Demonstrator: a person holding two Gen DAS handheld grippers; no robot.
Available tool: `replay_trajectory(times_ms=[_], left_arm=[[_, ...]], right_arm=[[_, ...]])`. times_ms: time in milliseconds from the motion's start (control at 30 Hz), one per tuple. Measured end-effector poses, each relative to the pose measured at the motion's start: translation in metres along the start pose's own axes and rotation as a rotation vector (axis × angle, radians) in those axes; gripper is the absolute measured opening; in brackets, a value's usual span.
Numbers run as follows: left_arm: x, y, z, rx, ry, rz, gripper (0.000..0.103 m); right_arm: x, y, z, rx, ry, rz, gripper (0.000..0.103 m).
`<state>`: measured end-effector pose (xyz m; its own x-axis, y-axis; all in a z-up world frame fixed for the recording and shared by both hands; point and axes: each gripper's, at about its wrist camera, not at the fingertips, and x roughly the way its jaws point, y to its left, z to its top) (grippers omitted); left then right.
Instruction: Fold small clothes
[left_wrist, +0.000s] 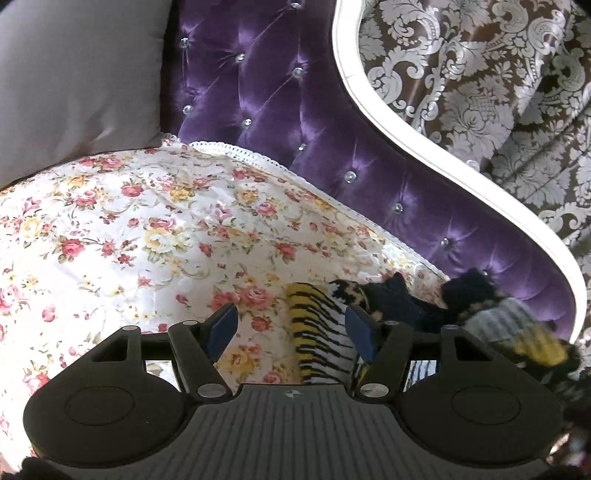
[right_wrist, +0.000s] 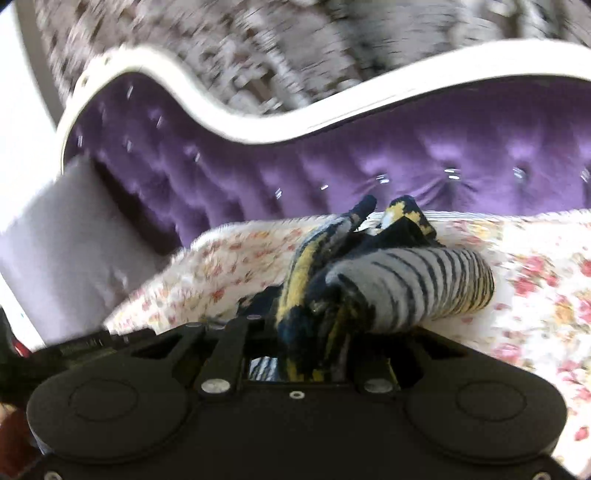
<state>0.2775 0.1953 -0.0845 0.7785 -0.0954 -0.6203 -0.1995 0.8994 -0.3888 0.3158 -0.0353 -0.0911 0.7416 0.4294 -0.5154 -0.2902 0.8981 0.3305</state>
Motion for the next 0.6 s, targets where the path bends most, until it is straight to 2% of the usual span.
replay_trajectory(times_ms=[133, 233, 333, 400, 467, 567, 600], left_arm=[[-0.002, 0.009, 0.002, -0.021, -0.001, 0.001, 0.062], [-0.003, 0.016, 0.003, -0.035, -0.002, 0.003, 0.062], [-0.005, 0.022, 0.005, -0.049, -0.006, 0.002, 0.062], [-0.006, 0.025, 0.006, -0.056, -0.006, 0.002, 0.062], [-0.007, 0.028, 0.006, -0.063, -0.005, 0.003, 0.062], [-0.008, 0.032, 0.006, -0.072, -0.007, 0.009, 0.062], [-0.008, 0.033, 0.007, -0.076, -0.008, 0.011, 0.062]], right_arm=[[0.027, 0.045, -0.02, -0.127, 0.032, -0.066, 0.025], [0.045, 0.071, -0.035, -0.263, 0.05, -0.16, 0.025], [0.055, 0.088, -0.047, -0.342, 0.058, -0.214, 0.028], [0.059, 0.1, -0.054, -0.423, 0.053, -0.26, 0.033], [0.06, 0.112, -0.061, -0.485, 0.039, -0.28, 0.045], [0.059, 0.125, -0.07, -0.549, 0.022, -0.253, 0.062], [0.059, 0.129, -0.073, -0.573, 0.018, -0.248, 0.064]])
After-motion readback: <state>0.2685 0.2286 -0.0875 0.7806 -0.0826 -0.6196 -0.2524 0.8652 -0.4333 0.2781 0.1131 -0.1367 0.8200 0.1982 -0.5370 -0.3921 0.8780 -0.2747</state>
